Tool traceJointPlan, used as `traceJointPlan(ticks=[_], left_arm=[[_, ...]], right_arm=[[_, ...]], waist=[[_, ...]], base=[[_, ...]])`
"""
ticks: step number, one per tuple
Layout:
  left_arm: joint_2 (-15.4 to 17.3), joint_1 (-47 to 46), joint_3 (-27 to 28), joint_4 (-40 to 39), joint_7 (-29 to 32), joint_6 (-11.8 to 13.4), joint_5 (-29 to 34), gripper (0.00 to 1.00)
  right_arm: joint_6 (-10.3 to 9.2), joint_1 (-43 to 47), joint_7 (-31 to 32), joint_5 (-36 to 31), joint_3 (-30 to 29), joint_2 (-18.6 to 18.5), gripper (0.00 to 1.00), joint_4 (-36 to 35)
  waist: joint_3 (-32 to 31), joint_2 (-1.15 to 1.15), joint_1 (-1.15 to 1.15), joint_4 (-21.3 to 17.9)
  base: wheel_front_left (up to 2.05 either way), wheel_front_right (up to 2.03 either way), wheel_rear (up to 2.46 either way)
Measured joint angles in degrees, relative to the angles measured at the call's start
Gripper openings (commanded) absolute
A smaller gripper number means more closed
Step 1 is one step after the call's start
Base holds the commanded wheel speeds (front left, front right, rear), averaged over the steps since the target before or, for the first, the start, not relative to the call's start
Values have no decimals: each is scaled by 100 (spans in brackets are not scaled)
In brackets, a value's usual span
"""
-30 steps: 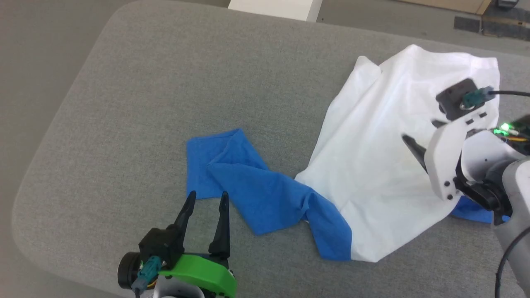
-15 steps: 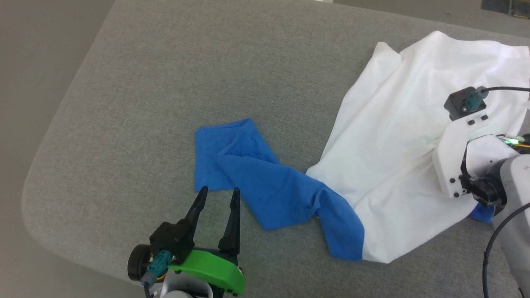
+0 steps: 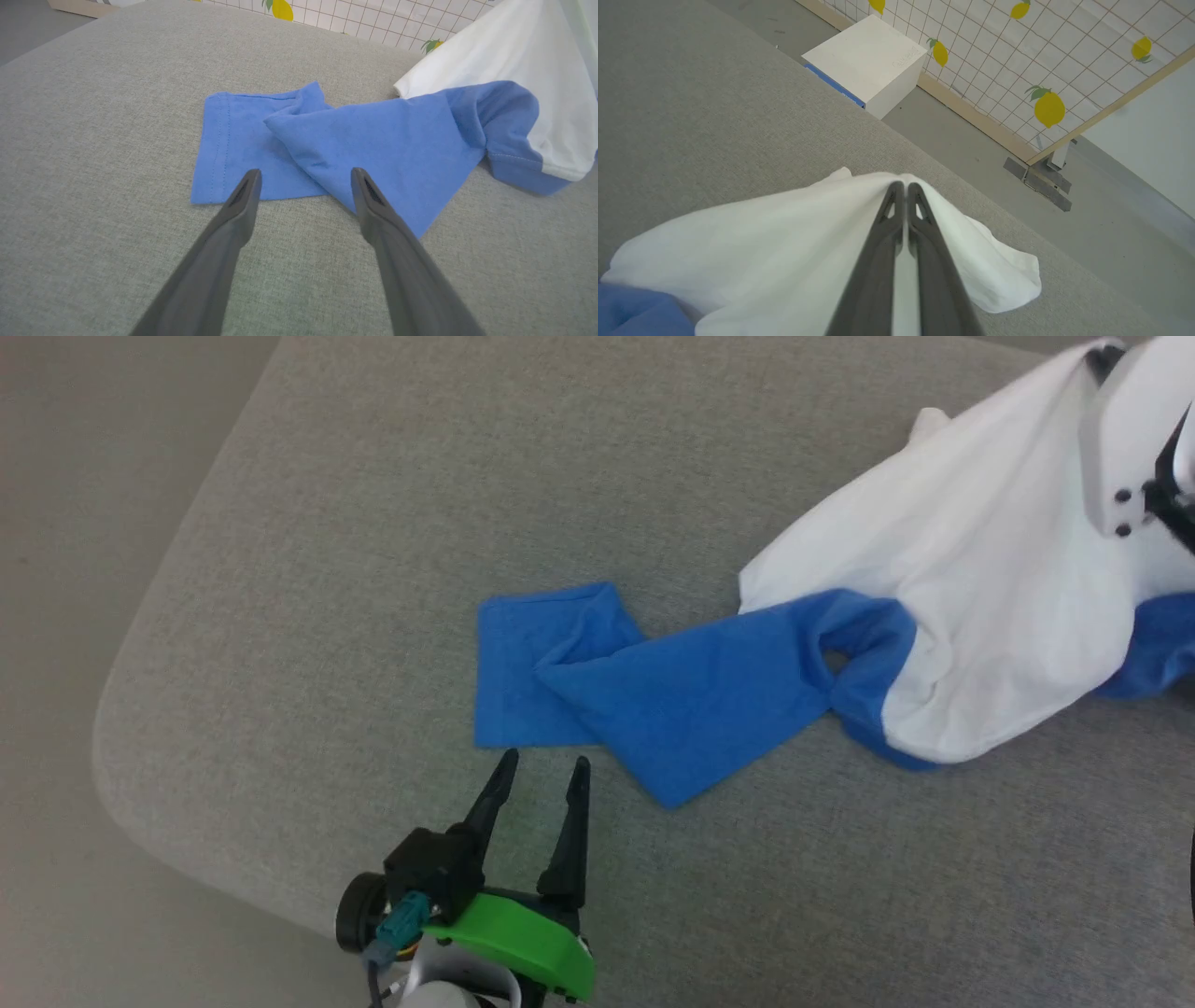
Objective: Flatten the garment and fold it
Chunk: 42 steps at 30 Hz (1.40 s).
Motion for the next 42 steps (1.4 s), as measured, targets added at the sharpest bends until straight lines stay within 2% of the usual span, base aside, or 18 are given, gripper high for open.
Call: traceJointPlan(ticks=[3, 4, 6, 7, 8, 9, 16, 21, 28, 30, 34, 37, 40, 42], left_arm=[[-88, -68, -91, 118, -33, -69, 0, 100], [-157, -131, -136, 205, -40, -121, 1, 100], [-193, -150, -147, 257, -55, -142, 2, 100], [-209, -161, -151, 278, -55, -145, 4, 100], [-220, -180, -155, 299, -55, -156, 9, 100], [-227, -203, -154, 313, -56, -162, 12, 100], [-210, -306, -79, 371, -86, -159, 58, 100], [-27, -297, 34, 331, -85, -99, 65, 100], [310, -91, 163, 60, -24, 66, 78, 100], [423, 64, 216, -82, 23, 134, 79, 100], [498, 250, 257, -234, 49, 227, 77, 100], [544, 404, 265, -337, 69, 277, 75, 100], [616, 531, 287, -443, 67, 297, 67, 100], [665, 577, 315, -500, 49, 323, 79, 100]], right_arm=[[0, -191, -319, -268, -44, 65, 0, 446], [0, -220, -759, -592, -108, 154, 0, 953], [0, -236, -1101, -833, -131, 236, 2, 1204], [0, -250, -1246, -943, -179, 307, 39, 1352], [0, -264, -1347, -1012, -225, 378, 96, 1491], [0, -269, -1395, -1038, -241, 430, 100, 1607], [0, -304, -1793, -822, -111, 564, 100, 1848], [0, 78, -1996, -247, -220, 527, 100, 1212], [0, 2033, -2075, 79, -809, 606, 100, -660], [0, 3105, -2002, 93, -1184, 947, 100, -1536], [0, 4524, -2095, -99, -1641, 1555, 100, -2575], [-1, 5456, -2257, -156, -1812, 1949, 100, -3088], [0, 6113, -2504, -202, -1909, 2041, 100, -3385], [0, 6338, -2674, 75, -2020, 2042, 100, -3407]], waist=[[96, 0, 0, 127], [185, 0, 0, 252], [242, 0, 0, 310], [275, 0, 0, 328], [307, 0, 0, 335], [326, 0, 0, 332], [293, 0, 0, 117], [91, 0, 0, -171], [-318, 0, 0, -725], [-475, 0, 0, -978], [-676, 0, 0, -1286], [-826, 0, 0, -1465], [-961, 0, 0, -1614], [-1038, 0, 0, -1699]], base=[[0, 0, 0], [0, 0, 0], [0, 0, 0], [0, 0, 0], [0, 0, 0], [0, 0, 0], [0, 0, 0], [0, 0, 0], [0, 0, 0], [0, 0, 0], [0, 0, 0], [0, 0, 0], [0, 0, 0], [0, 0, 0]])
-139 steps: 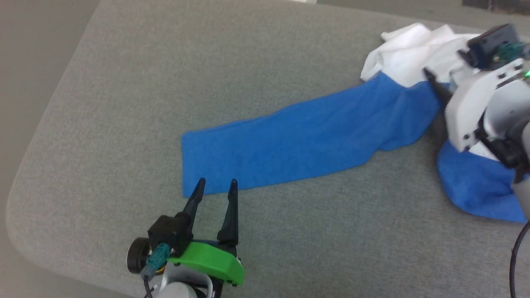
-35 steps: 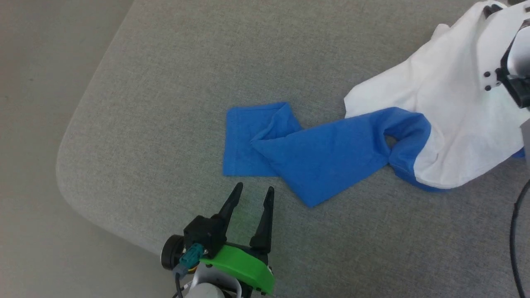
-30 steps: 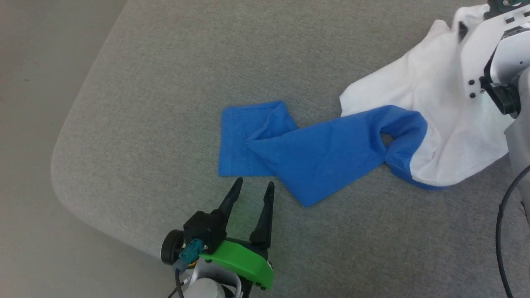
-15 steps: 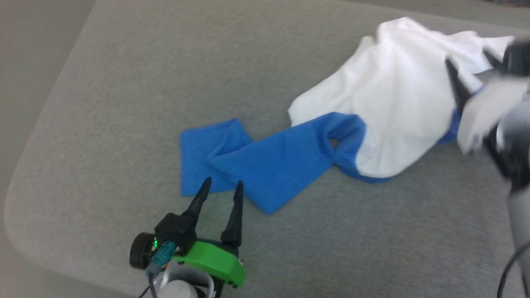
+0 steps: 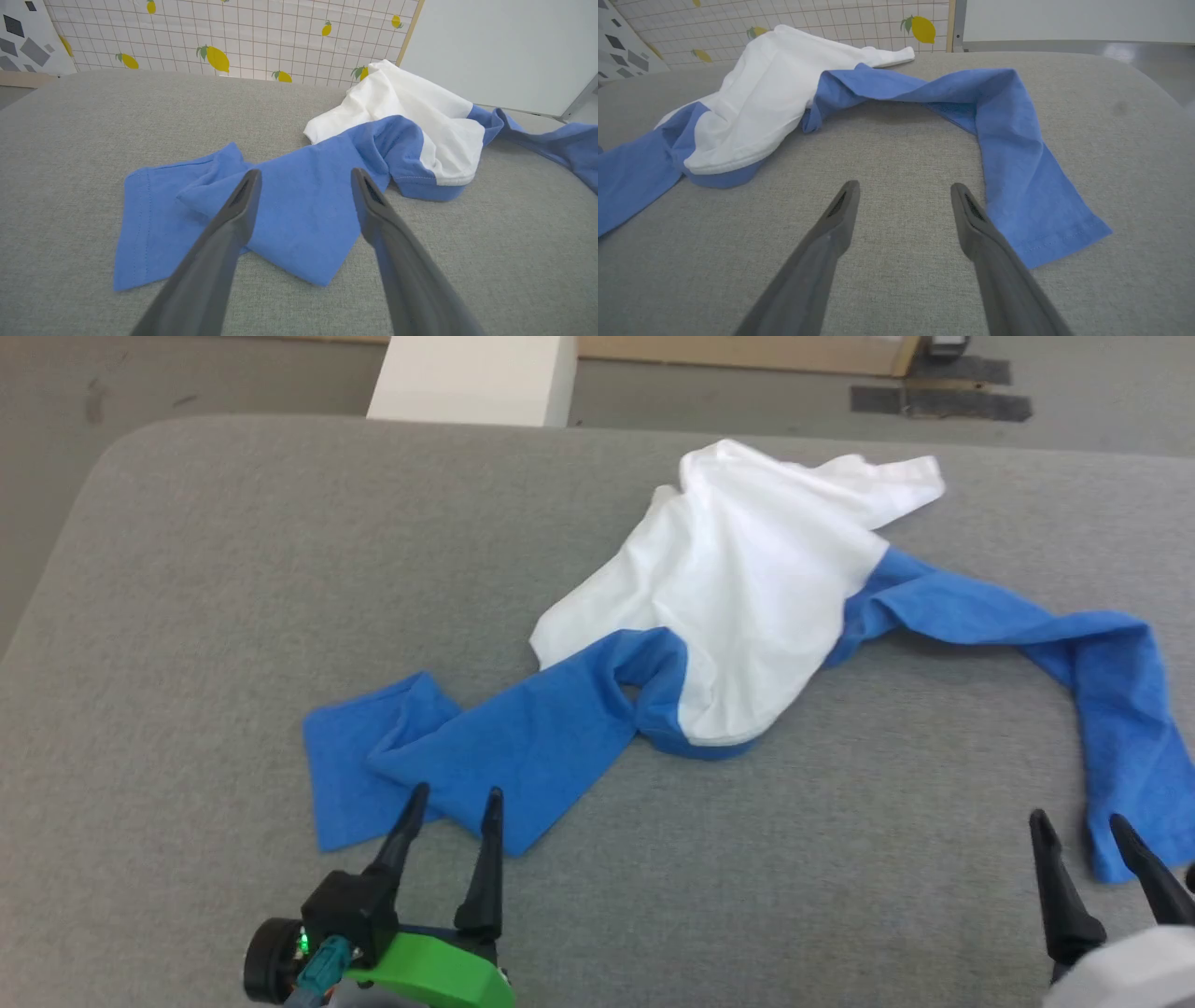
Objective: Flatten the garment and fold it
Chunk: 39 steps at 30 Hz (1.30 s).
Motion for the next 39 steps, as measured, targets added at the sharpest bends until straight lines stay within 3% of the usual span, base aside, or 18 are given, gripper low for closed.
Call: traceJointPlan(ticks=[7, 15, 16, 20, 21, 22, 23, 27, 32, 36, 39], left_arm=[[327, -53, -152, 1, 171, -70, 304, 100], [734, -872, -883, 769, 1508, -975, 502, 100], [753, -1181, -1103, 1124, 1831, -1269, 547, 100], [743, -1558, -1350, 1728, 2143, -1510, 768, 100], [728, -1634, -1374, 1884, 2165, -1527, 798, 45], [712, -1691, -1379, 1993, 2164, -1527, 815, 15], [688, -1769, -1391, 2106, 2158, -1527, 846, 0], [623, -1913, -1324, 2434, 2045, -1490, 825, 0], [499, -1705, -872, 2243, 1772, -1345, 256, 0], [662, -1248, -141, 1449, 1656, -965, -383, 0], [1063, -738, 426, 723, 1644, -425, -606, 0]], right_arm=[[-1, 138, -341, 12, 18, 1, 100, 2], [-1, 102, -360, 9, 125, 2, 100, 34], [0, 86, -360, 18, 175, 1, 100, 48], [-1, 50, -360, 18, 225, 1, 100, 58], [-1, 28, -359, 18, 240, 1, 100, 59], [0, 12, -360, 18, 249, 1, 100, 60], [0, 1, -360, 18, 264, 1, 100, 62], [0, -1, -360, 18, 271, 1, 100, 82], [-1, 0, -360, 36, 265, 1, 100, 103], [0, 1, -359, 53, 249, 1, 100, 125], [0, 2, -356, 88, 259, 1, 100, 152]], waist=[[-194, 0, 0, -260], [-171, 0, 0, -343], [-119, 0, 0, -364], [-64, 0, 0, -404], [-54, 0, 0, -417], [-49, 0, 0, -427], [-45, 0, 0, -439], [-75, 0, 0, -442], [-153, 0, 0, -368], [-201, 0, 0, -268], [-220, 0, 0, -198]], base=[[0, 0, 0], [0, 0, 0], [0, 0, 0], [0, 0, 0], [0, 0, 0], [0, 0, 0], [0, 0, 0], [0, 0, 0], [0, 0, 0], [0, 0, 0], [0, 0, 0]])
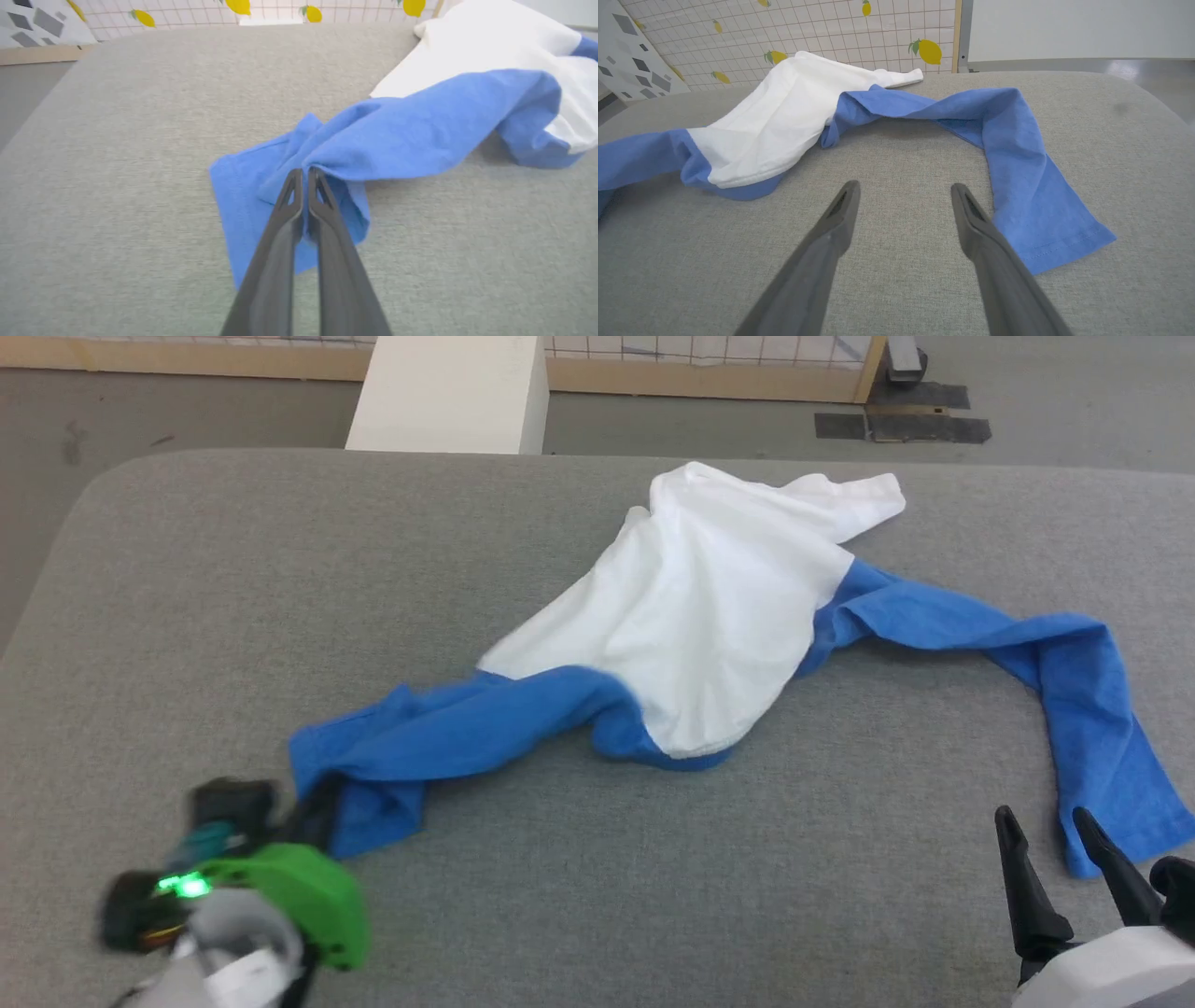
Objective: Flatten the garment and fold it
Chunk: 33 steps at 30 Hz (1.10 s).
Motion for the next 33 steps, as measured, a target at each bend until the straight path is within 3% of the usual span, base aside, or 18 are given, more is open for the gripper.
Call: traceJointPlan(ticks=[3, 7, 8, 9, 10, 14, 20, 25, 29, 33], left_arm=[[432, 631, 561, -576, 27, 698, -23, 0], [746, 1348, 902, -757, 41, 1326, 85, 0], [770, 1493, 921, -728, 35, 1418, 136, 39], [745, 1591, 944, -708, -5, 1463, 140, 48], [697, 1631, 958, -703, -78, 1484, 137, 100], [278, 1597, 968, -955, -525, 1502, 31, 100], [45, 1141, 715, -2020, -1127, 1464, 398, 100], [-57, 435, -355, -2345, -778, 890, 904, 100], [-254, -91, -1310, -1764, -272, 274, 1291, 100], [-556, -472, -1869, -982, 41, -122, 1423, 100]], right_arm=[[-1, 2, 2, 23, -3, 0, 100, 24], [0, 4, 38, 23, -13, 0, 100, 48], [-1, 4, 52, 21, -9, -1, 100, 53], [0, 4, 82, 19, 5, 0, 100, 54], [0, 4, 92, 14, 20, 0, 100, 56], [0, 1, 140, -2, 66, 0, 100, 53], [0, -3, 203, -12, 87, 0, 100, 18], [0, -14, 208, -11, 110, 0, 100, -2], [-1, -88, 205, -11, 125, 0, 100, -8], [-1, -176, 194, -10, 111, -1, 100, -10]], waist=[[-7, 0, 0, 60], [-5, 0, 0, 106], [-1, 0, 0, 113], [4, 0, 0, 116], [8, 0, 0, 118], [17, 0, 0, 109], [75, 0, 0, 30], [205, 0, 0, -50], [354, 0, 0, -120], [527, 0, 0, -188]], base=[[0, 0, 0], [0, 0, 0], [0, 0, 0], [0, 0, 0], [0, 0, 0], [0, 0, 0], [0, 0, 0], [0, 0, 0], [0, 0, 0], [0, 0, 0]])
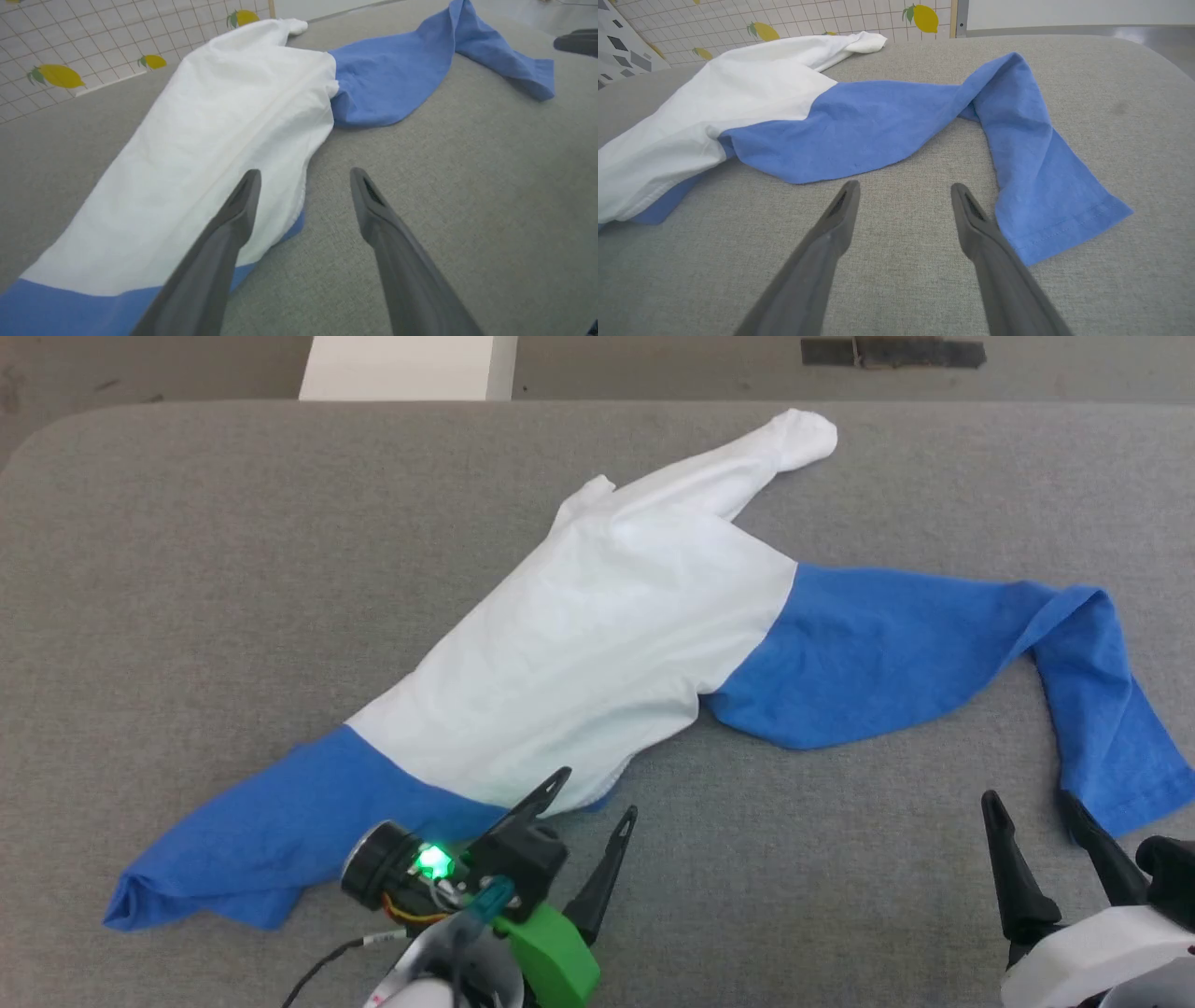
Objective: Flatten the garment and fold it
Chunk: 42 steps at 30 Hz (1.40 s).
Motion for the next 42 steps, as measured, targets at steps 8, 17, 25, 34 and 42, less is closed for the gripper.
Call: traceJointPlan(ticks=[8, 17, 25, 34, 42], left_arm=[[-223, -573, -266, 1240, 76, -360, 185, 100], [-653, -1195, -372, 2757, -135, -804, 58, 0], [-871, -1425, -260, 3175, -377, -1174, -389, 0], [-200, -340, 249, -135, 771, -1240, -1986, 0], [334, 833, 20, -293, 1380, -779, -2382, 100]], right_arm=[[0, -56, -18, 0, -2, 0, 100, 11], [1, -83, -9, -14, 45, 0, 100, 24], [1, -99, 71, -56, 70, 1, 100, 43], [0, 24, 97, -5, 105, 1, 100, 103], [0, 51, 165, -3, 132, 0, 100, 165]], waist=[[238, 0, 0, -126], [256, 0, 0, -80], [43, 0, 0, -1], [-267, 0, 0, 155], [-237, 0, 0, 219]], base=[[0, 0, 0], [0, 0, 0], [0, 0, 0], [0, 0, 0], [0, 0, 0]])
